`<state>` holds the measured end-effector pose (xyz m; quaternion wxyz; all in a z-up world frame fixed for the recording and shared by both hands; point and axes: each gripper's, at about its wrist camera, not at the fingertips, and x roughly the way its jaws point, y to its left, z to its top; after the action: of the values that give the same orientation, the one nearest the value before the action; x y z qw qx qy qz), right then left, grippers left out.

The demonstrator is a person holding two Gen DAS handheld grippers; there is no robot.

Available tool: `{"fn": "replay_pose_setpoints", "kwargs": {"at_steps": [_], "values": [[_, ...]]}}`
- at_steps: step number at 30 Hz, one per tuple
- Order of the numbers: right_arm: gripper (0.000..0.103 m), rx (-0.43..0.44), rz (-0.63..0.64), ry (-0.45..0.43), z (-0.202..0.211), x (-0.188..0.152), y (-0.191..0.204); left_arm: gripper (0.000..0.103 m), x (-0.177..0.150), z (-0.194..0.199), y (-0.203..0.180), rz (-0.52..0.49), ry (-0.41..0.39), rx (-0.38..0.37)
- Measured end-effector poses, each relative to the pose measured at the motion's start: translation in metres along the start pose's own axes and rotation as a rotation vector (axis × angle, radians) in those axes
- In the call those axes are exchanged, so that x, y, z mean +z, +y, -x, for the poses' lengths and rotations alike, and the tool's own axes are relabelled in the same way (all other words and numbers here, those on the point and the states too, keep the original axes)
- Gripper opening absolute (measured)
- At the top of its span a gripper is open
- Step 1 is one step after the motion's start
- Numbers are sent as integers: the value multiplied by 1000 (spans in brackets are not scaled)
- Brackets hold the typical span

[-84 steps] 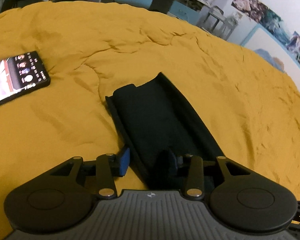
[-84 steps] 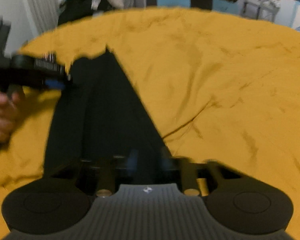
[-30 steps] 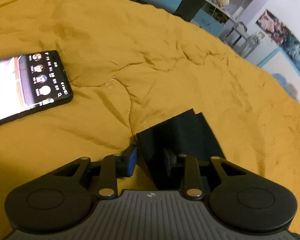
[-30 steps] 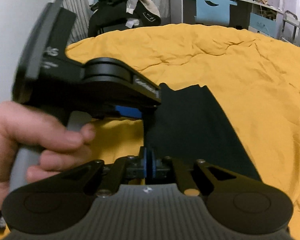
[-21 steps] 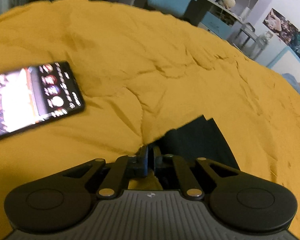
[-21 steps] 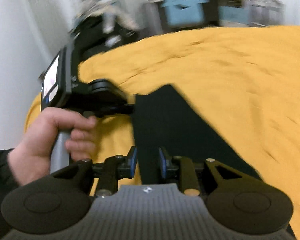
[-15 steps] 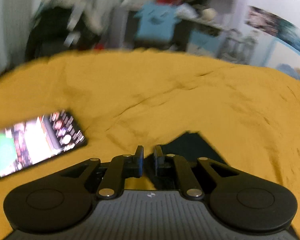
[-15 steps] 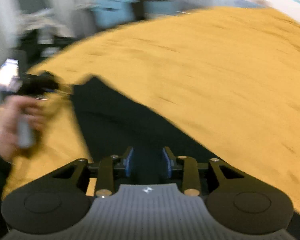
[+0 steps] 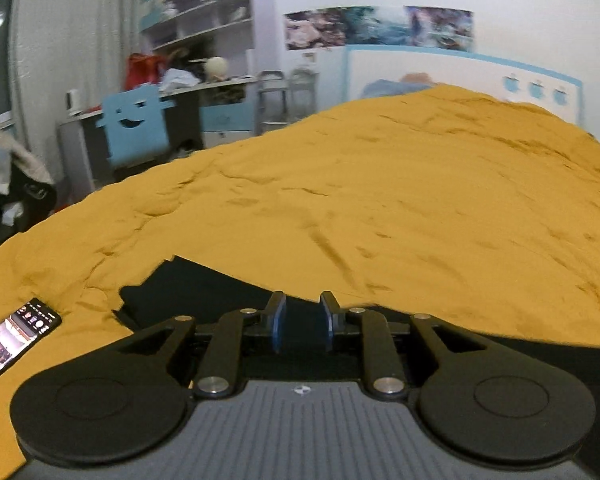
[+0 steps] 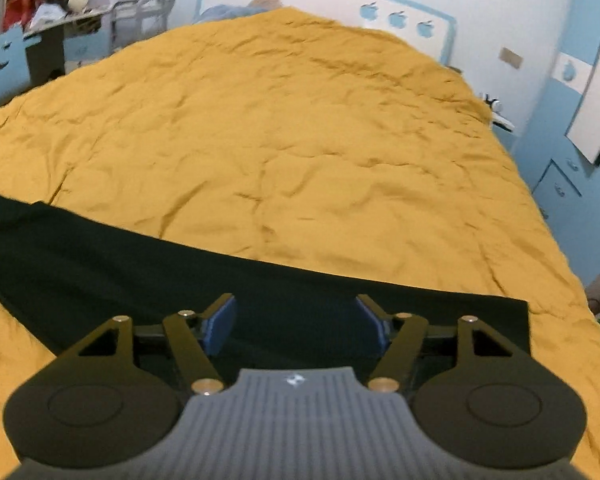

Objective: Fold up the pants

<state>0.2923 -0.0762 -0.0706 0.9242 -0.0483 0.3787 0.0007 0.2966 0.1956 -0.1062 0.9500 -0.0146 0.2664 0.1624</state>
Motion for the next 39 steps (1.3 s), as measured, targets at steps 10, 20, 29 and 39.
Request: {"fn": "replay_pose_setpoints", "kwargs": {"at_steps": [10,20,29,39], "values": [[61,9,-101,-17,8,-43,-72,32,-21,63,-67,-108,44,-108],[61,-12,-242,7,-3,-89,-161,36,-39,101,-214,-331,49,-357],[61,-20,-406,37,-17,-133,-238,38,-76,114,-300,-456,82,-460],[65,117,-667,47,-40,-172,-298,38,-110,105,-321,-459,188,-521]]}}
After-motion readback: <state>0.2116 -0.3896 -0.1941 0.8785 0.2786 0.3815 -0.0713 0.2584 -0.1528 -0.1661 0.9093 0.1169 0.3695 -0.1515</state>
